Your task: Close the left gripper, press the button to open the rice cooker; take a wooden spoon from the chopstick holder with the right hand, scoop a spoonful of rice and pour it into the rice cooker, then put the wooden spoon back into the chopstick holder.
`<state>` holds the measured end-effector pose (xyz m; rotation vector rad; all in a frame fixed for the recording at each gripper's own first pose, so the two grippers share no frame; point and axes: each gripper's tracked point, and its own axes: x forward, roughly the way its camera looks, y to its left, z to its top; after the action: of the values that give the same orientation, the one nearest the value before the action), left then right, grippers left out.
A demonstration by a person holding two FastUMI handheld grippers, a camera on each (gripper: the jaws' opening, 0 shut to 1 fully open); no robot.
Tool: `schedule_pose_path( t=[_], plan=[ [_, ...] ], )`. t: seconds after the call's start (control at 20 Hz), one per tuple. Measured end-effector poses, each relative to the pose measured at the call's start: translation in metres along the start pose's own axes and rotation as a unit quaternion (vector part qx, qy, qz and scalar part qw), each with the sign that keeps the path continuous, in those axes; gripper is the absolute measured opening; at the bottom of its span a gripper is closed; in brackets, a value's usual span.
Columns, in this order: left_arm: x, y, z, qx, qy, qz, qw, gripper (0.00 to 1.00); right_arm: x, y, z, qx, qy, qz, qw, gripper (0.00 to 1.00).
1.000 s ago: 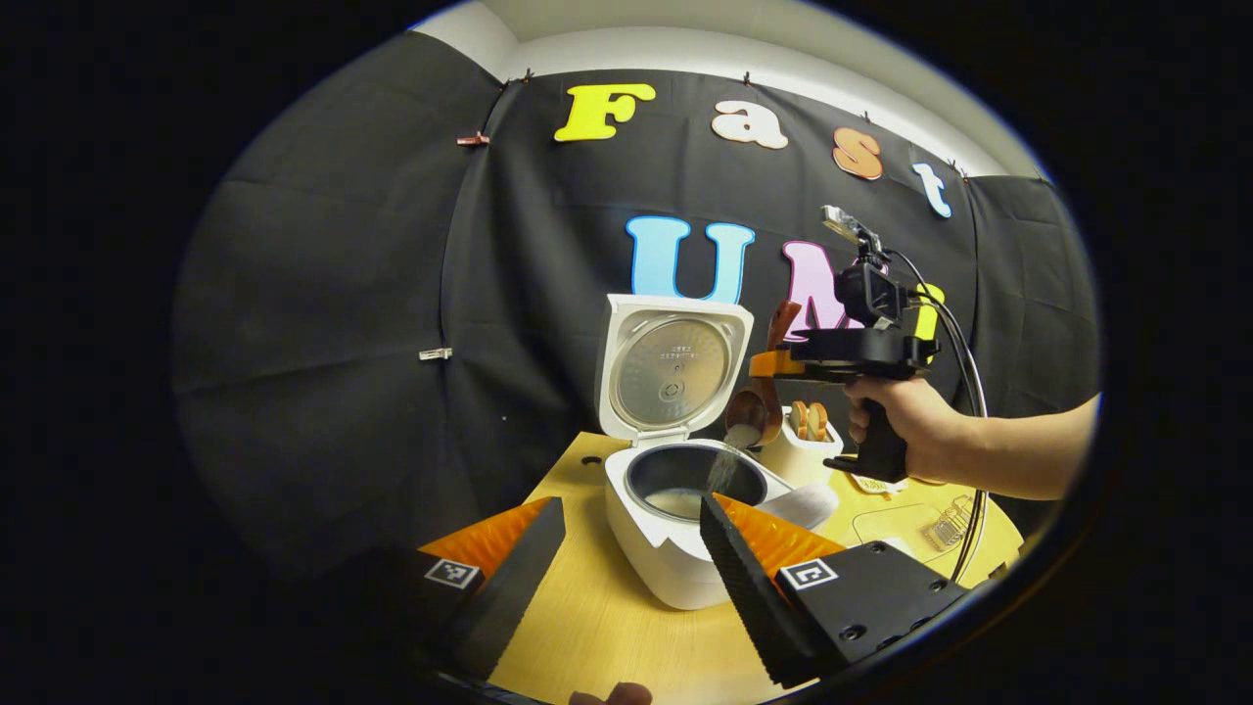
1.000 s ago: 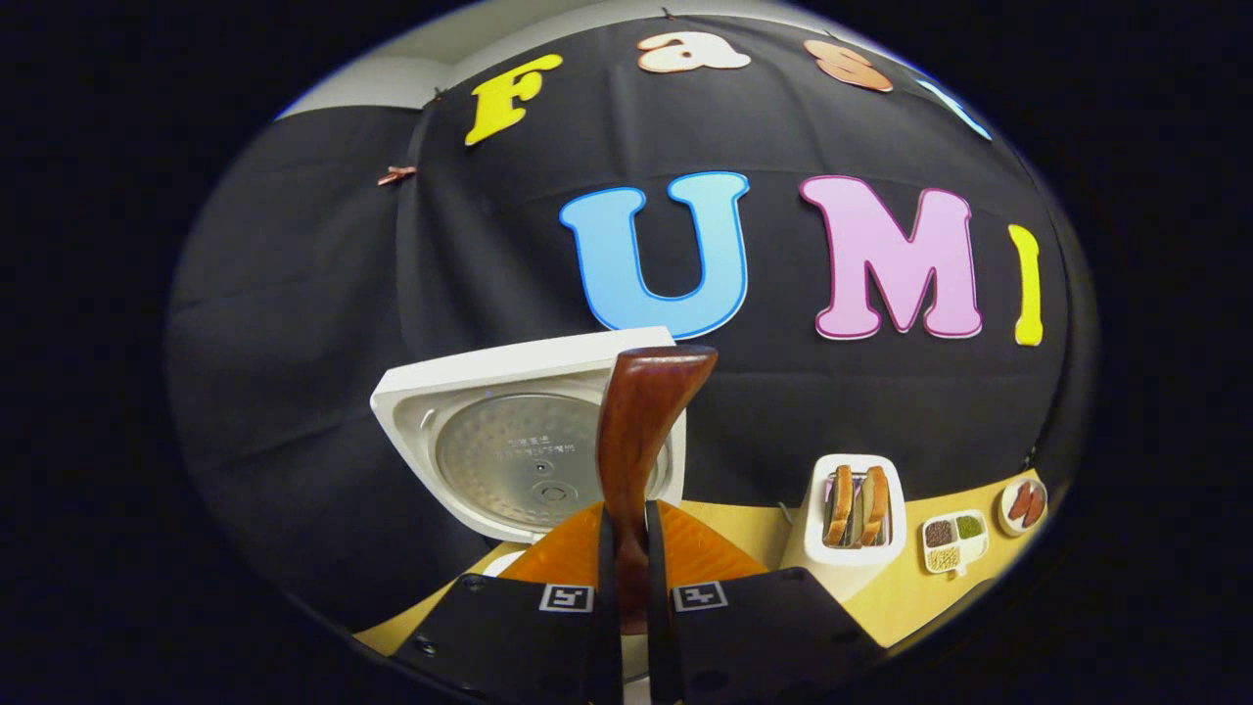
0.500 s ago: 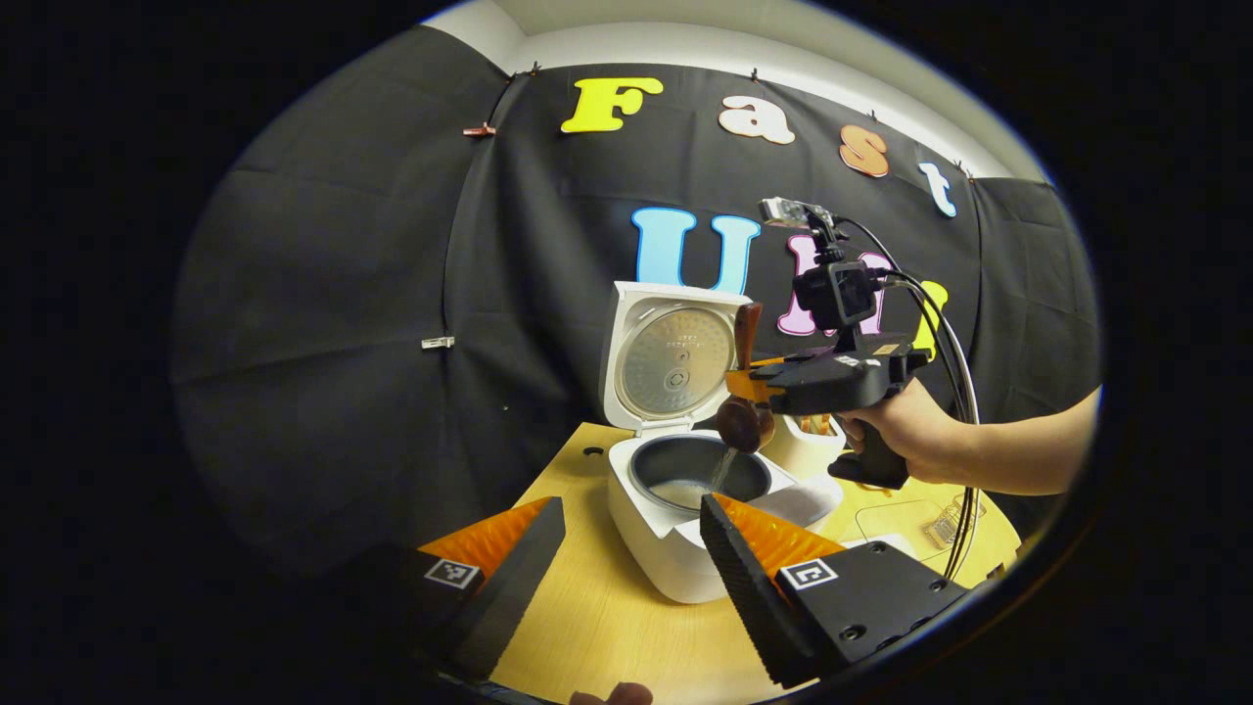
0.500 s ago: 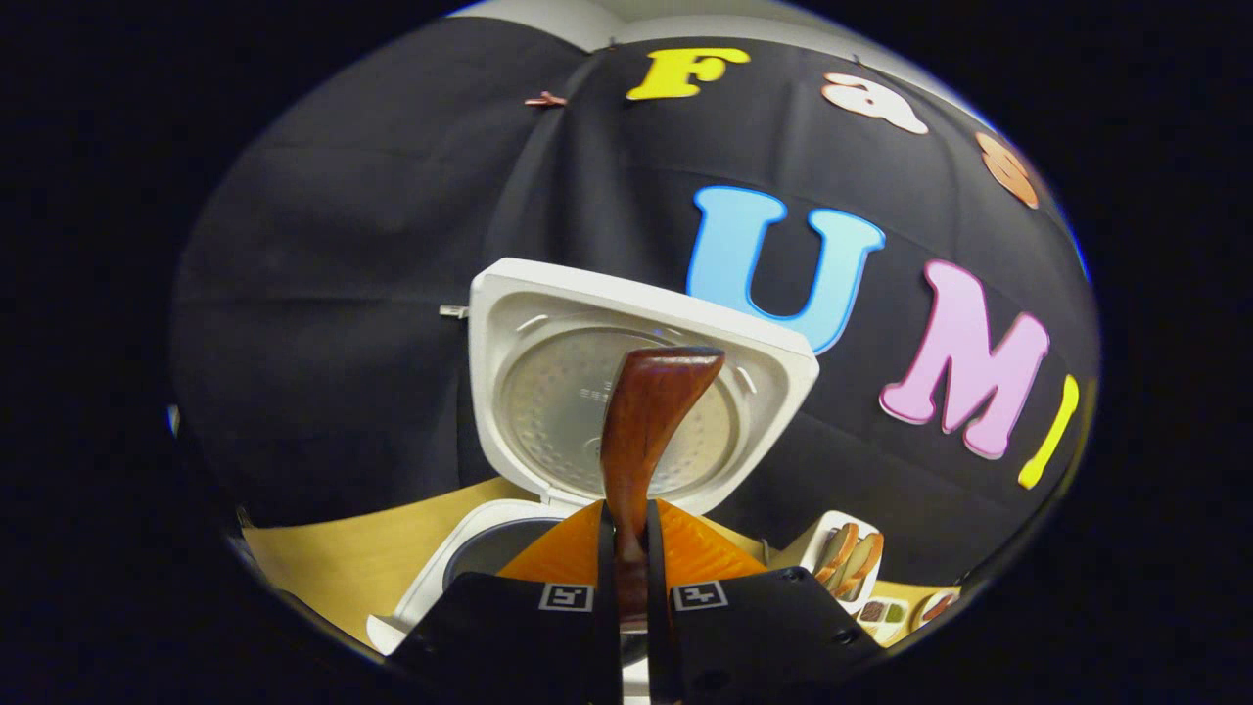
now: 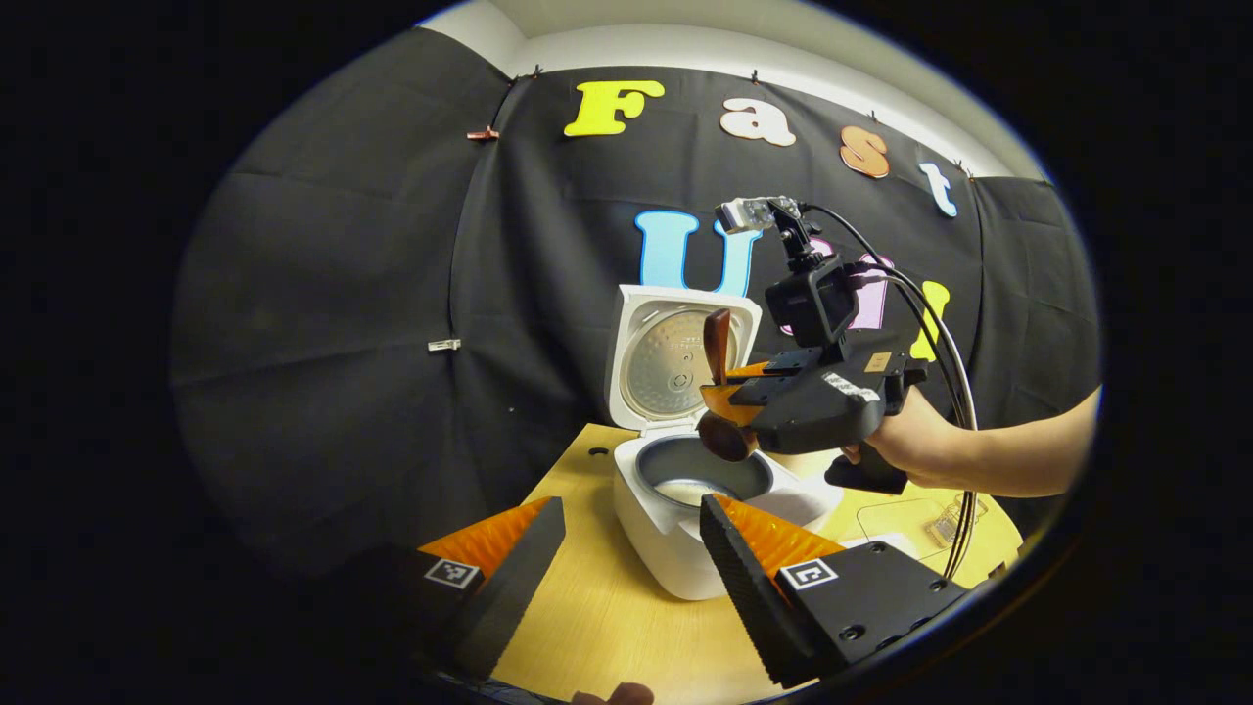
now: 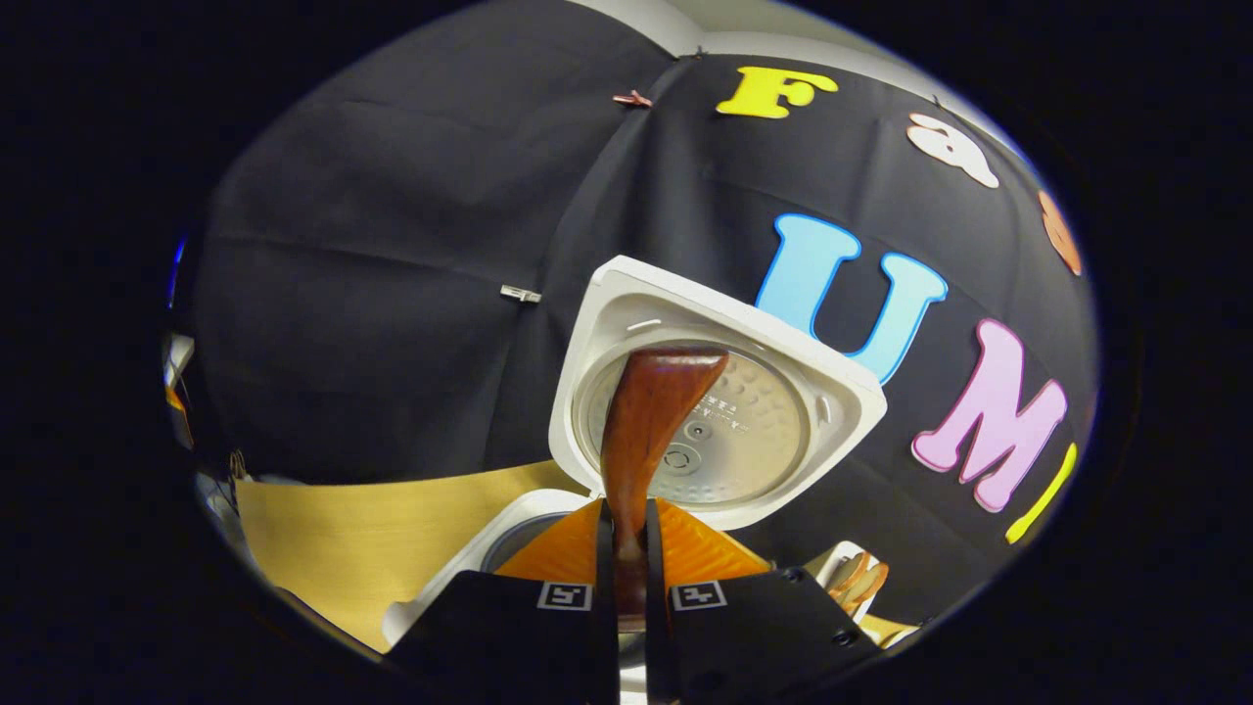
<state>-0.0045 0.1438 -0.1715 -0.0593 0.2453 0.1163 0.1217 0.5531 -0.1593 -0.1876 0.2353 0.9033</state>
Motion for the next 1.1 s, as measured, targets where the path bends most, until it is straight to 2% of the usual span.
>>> schedule_pose_path(
  t=[0.25, 0.45, 0.55, 0.6, 0.95, 1.1],
  plan=[
    [-0.011, -0.009, 0.001, 0.002, 0.002, -0.002, 1.000, 0.96, -0.015, -0.033, 0.006, 0.153, 0.001, -0.013, 0.988, 0.15],
    [-0.014, -0.020, 0.004, -0.001, -0.002, -0.006, 1.000, 0.96, -0.045, -0.063, 0.015, 0.222, -0.018, -0.026, 0.974, 0.15],
    [-0.015, -0.028, 0.005, -0.001, -0.004, -0.010, 1.000, 0.98, -0.070, -0.077, 0.020, 0.265, -0.031, -0.024, 0.963, 0.15],
    [-0.016, -0.032, 0.007, 0.001, -0.004, -0.012, 1.000, 0.96, -0.082, -0.083, 0.020, 0.281, -0.035, -0.021, 0.959, 0.15],
    [-0.021, -0.063, 0.018, 0.011, -0.015, -0.026, 0.999, 0.96, -0.196, -0.141, 0.006, 0.328, -0.067, -0.050, 0.941, 0.15],
    [-0.022, -0.078, 0.023, 0.030, -0.020, -0.031, 0.999, 0.96, -0.247, -0.177, -0.019, 0.329, -0.071, -0.081, 0.938, 0.15]
  ],
)
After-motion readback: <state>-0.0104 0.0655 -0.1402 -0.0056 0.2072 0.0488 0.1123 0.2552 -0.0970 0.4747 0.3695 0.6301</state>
